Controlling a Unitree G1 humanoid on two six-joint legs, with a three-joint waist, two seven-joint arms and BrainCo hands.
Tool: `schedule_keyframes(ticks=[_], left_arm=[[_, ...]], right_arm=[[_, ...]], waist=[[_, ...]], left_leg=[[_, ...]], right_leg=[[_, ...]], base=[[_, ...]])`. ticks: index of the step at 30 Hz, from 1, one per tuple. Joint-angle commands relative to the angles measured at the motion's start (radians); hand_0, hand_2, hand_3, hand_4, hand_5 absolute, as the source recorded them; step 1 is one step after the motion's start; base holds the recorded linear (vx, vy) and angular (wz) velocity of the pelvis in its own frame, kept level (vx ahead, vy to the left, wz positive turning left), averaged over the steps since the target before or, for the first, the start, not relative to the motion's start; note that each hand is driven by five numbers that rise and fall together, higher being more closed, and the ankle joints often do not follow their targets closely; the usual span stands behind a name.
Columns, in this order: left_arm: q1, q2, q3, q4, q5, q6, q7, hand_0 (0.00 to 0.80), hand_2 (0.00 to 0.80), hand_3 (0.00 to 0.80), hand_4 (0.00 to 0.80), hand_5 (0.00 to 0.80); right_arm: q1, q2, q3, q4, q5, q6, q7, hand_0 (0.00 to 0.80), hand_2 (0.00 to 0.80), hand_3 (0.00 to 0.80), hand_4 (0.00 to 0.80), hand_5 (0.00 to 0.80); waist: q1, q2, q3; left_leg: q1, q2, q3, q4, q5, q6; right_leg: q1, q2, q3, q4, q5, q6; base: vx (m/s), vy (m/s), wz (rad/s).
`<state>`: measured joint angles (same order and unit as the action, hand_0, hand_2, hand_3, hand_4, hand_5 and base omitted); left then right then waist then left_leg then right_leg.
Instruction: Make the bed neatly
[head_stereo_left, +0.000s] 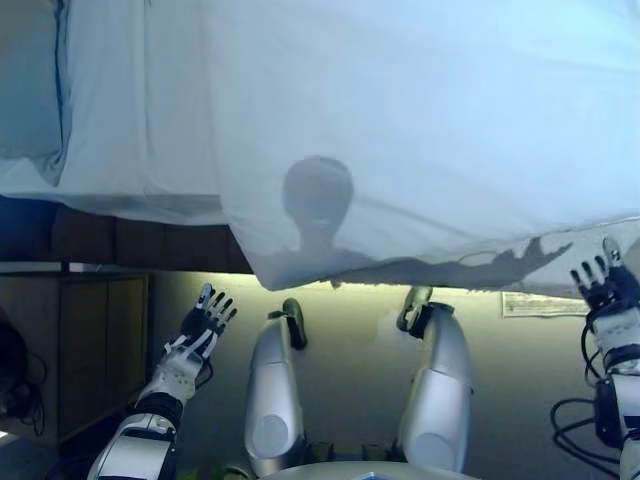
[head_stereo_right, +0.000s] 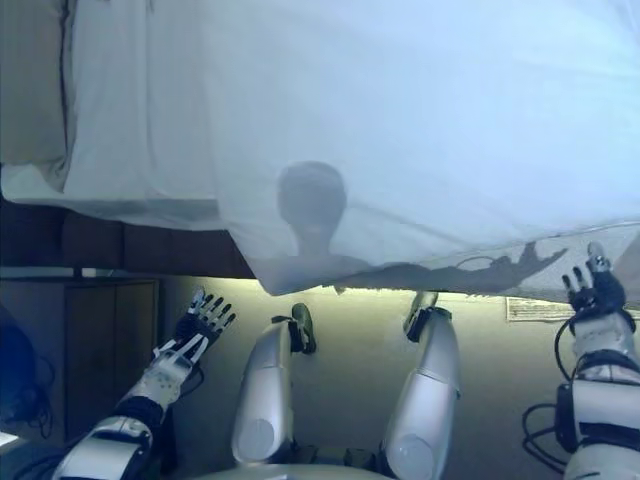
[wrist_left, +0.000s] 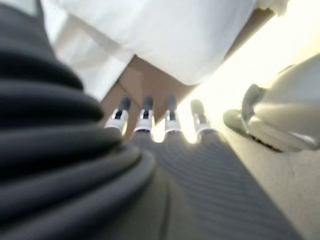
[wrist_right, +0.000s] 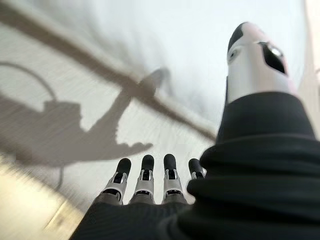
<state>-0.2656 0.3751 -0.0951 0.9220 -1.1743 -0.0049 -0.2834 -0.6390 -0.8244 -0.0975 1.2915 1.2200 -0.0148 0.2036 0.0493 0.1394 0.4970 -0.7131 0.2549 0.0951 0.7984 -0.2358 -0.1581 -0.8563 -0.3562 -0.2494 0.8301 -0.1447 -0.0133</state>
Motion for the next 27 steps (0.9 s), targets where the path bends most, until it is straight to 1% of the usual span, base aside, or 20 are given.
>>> schedule_keyframes(ticks=[1,4,6,11,15,18,20,21,22,27], left_arm=[[0.069,0.054,0.010,-0.024,-0.072,-0.036,-0.025,0.000,0.000,0.000,0.000,0.000],[0.102,0.056,0.024,-0.050,-0.097,-0.053,-0.041,0.000,0.000,0.000,0.000,0.000],[0.119,0.054,0.033,-0.059,-0.103,-0.058,-0.044,0.000,0.000,0.000,0.000,0.000],[0.159,0.036,0.049,-0.068,-0.136,-0.084,-0.076,0.000,0.000,0.000,0.000,0.000],[0.188,0.023,0.059,-0.049,-0.131,-0.090,-0.089,0.000,0.000,0.000,0.000,0.000],[0.205,0.018,0.073,-0.030,-0.121,-0.085,-0.102,0.000,0.000,0.000,0.000,0.000],[0.227,0.017,0.086,-0.020,-0.110,-0.079,-0.117,0.000,0.000,0.000,0.000,0.000],[0.234,0.015,0.091,-0.015,-0.100,-0.074,-0.124,0.000,0.000,0.000,0.000,0.000],[0.239,0.012,0.092,-0.012,-0.089,-0.073,-0.126,0.000,0.000,0.000,0.000,0.000],[0.262,0.000,0.080,-0.007,-0.070,-0.069,-0.155,0.000,0.000,0.000,0.000,0.000]], right_arm=[[-0.032,-0.029,0.040,-0.022,-0.009,-0.020,0.046,0.000,0.000,0.000,0.000,0.000],[-0.107,-0.070,0.068,-0.044,-0.006,0.004,0.081,0.000,0.000,0.000,0.000,0.000],[-0.137,-0.081,0.082,-0.050,-0.006,-0.001,0.092,0.000,0.000,0.000,0.000,0.000],[-0.270,-0.123,0.138,-0.060,-0.042,0.014,0.054,0.000,0.000,0.000,0.000,0.000],[-0.322,-0.122,0.159,-0.060,-0.041,0.013,0.051,0.000,0.000,0.000,0.000,0.000],[-0.338,-0.112,0.178,-0.067,-0.062,0.006,0.063,0.000,0.000,0.000,0.000,0.000],[-0.323,-0.101,0.174,-0.077,-0.083,0.000,0.068,0.000,0.000,0.000,0.000,0.000],[-0.312,-0.096,0.170,-0.078,-0.093,0.000,0.067,0.389,0.389,0.389,0.389,0.389],[-0.299,-0.093,0.165,-0.077,-0.107,-0.003,0.067,0.800,0.800,0.800,0.800,0.800],[-0.223,-0.087,0.135,-0.068,-0.156,0.011,0.104,0.800,0.800,0.800,0.800,0.800]], waist=[[0.019,-0.022,-0.004],[0.034,-0.017,0.004],[0.040,-0.014,0.007],[0.067,0.000,0.018],[0.084,0.001,0.022],[0.093,-0.002,0.022],[0.095,-0.008,0.018],[0.095,-0.011,0.014],[0.095,-0.013,0.012],[0.089,-0.026,-0.006]], left_leg=[[-0.051,0.003,-0.038,-0.032,0.028,0.022],[-0.079,0.009,-0.044,0.007,0.017,0.029],[-0.089,0.008,-0.047,0.017,0.015,0.032],[-0.116,0.004,-0.054,0.039,0.024,0.041],[-0.137,0.004,-0.068,0.069,0.027,0.041],[-0.132,0.005,-0.076,0.070,0.035,0.040],[-0.112,0.010,-0.073,0.066,0.038,0.037],[-0.098,0.012,-0.070,0.058,0.042,0.035],[-0.083,0.012,-0.068,0.047,0.047,0.034],[0.031,0.020,-0.045,-0.046,0.081,0.021]], right_leg=[[0.038,-0.080,0.114,0.085,-0.084,0.141],[0.007,-0.086,0.107,0.134,-0.109,0.127],[-0.004,-0.085,0.107,0.154,-0.119,0.121],[-0.040,-0.096,0.105,0.220,-0.152,0.098],[-0.054,-0.107,0.102,0.262,-0.173,0.088],[-0.046,-0.109,0.100,0.265,-0.173,0.085],[-0.024,-0.113,0.090,0.257,-0.168,0.087],[-0.009,-0.115,0.084,0.249,-0.165,0.088],[0.007,-0.114,0.080,0.239,-0.161,0.090],[0.120,-0.110,0.055,0.142,-0.120,0.106]], base=[[0.000,0.000,0.00],[0.000,0.000,0.00],[0.003,0.015,0.05],[-0.011,0.051,0.11],[-0.006,0.013,0.09],[0.006,0.024,0.06],[0.028,0.043,0.03],[0.043,0.048,0.02],[0.040,0.042,0.01],[0.059,0.075,-0.02]])
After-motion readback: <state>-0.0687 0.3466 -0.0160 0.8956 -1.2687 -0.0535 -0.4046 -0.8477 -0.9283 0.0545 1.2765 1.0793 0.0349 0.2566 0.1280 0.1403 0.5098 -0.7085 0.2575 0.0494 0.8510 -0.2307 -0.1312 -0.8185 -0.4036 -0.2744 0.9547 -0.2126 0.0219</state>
